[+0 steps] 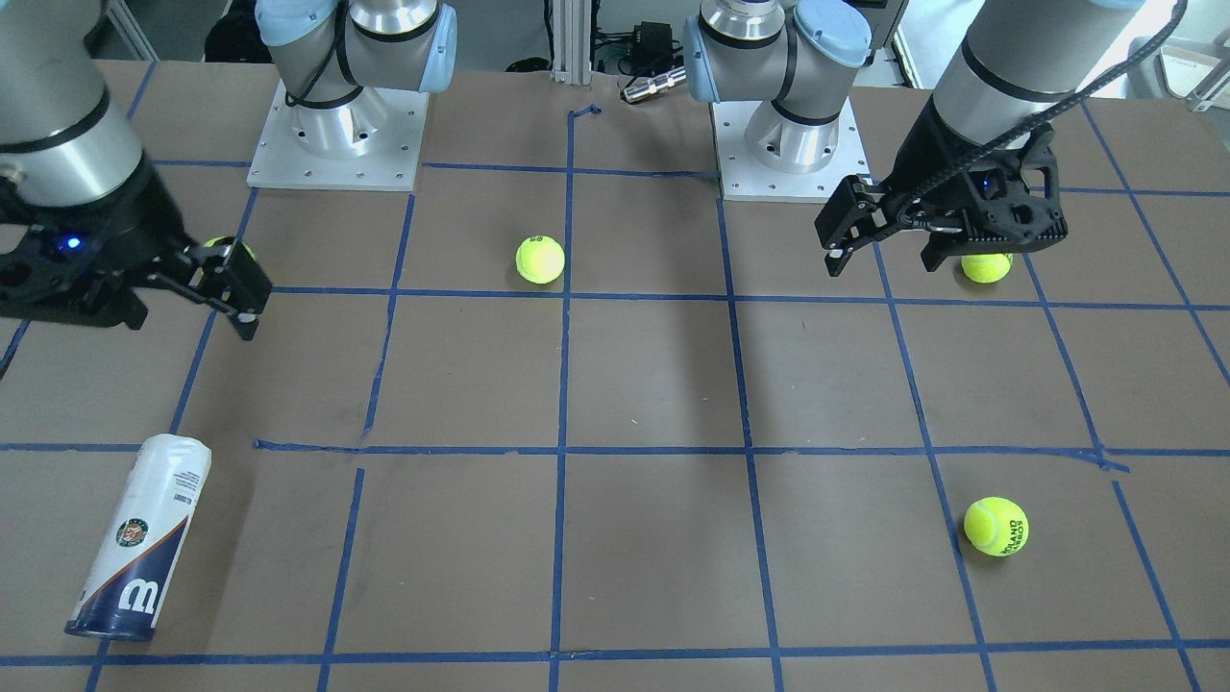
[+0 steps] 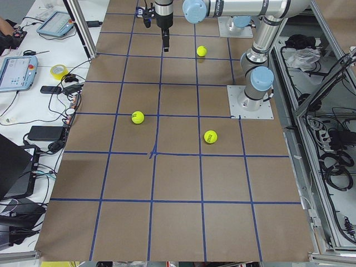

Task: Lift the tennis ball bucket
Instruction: 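Move the right gripper down over the upright blue-and-white Wilson can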

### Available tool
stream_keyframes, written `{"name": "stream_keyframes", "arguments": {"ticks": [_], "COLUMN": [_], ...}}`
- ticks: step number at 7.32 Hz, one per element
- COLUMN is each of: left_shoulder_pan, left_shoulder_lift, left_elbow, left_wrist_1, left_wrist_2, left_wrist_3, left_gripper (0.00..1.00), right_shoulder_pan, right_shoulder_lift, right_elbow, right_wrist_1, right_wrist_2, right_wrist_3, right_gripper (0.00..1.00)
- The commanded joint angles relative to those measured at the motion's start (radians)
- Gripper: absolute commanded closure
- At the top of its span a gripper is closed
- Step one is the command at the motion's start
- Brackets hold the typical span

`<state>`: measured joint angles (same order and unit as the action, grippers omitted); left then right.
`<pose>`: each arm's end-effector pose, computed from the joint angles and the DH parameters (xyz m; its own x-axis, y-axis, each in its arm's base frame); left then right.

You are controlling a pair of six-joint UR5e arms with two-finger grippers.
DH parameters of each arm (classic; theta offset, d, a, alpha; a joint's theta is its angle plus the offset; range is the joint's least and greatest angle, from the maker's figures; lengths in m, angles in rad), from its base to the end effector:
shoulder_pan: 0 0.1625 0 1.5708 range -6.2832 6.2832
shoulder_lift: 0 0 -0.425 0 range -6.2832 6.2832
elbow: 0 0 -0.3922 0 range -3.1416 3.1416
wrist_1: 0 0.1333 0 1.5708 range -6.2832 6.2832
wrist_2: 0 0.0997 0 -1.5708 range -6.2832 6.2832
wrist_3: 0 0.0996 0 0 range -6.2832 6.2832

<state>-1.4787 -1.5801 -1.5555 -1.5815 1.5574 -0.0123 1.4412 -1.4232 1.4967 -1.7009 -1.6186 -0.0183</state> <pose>-0.0885 -0.5057 0.4898 -0.9945 -0.1043 0.0133 -0.1042 0.9945 0.0049 0.0552 -0.5707 0.4604 -0.9923 0.1136 0.0487 0.1109 0.9923 -0.0557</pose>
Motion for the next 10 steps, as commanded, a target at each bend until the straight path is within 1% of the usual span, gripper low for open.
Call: {"name": "stream_keyframes", "arguments": {"ticks": [1,2,4,5,6,9,10], "left_shoulder_pan": [0.000,0.000,0.000,0.000,-0.002,-0.002,0.000], "left_shoulder_lift": [0.000,0.000,0.000,0.000,0.000,0.000,0.000], "left_elbow": [0.000,0.000,0.000,-0.001,-0.001,-0.001,-0.001], "left_wrist_1": [0.000,0.000,0.000,0.000,0.000,0.000,0.000], "left_wrist_2": [0.000,0.000,0.000,0.000,0.000,0.000,0.000], "left_wrist_3": [0.000,0.000,0.000,0.000,0.000,0.000,0.000], "left_gripper": [0.00,0.00,0.00,0.00,0.00,0.00,0.00], "right_shoulder_pan": [-0.083,-0.117,-0.145,-0.181,-0.192,-0.189,-0.186], "right_shoulder_lift": [0.165,0.232,0.353,0.400,0.423,0.451,0.458], "right_elbow": [-0.015,-0.016,-0.018,-0.019,-0.035,-0.039,-0.039], "right_wrist_1": [-0.130,-0.214,-0.343,-0.380,-0.382,-0.382,-0.384], "right_wrist_2": [-0.043,-0.037,-0.032,-0.030,-0.024,0.049,0.049], "right_wrist_3": [-0.011,-0.021,-0.083,-0.095,-0.098,-0.098,-0.103], "right_gripper": [0.00,0.00,0.00,0.00,0.00,0.00,0.00]}}
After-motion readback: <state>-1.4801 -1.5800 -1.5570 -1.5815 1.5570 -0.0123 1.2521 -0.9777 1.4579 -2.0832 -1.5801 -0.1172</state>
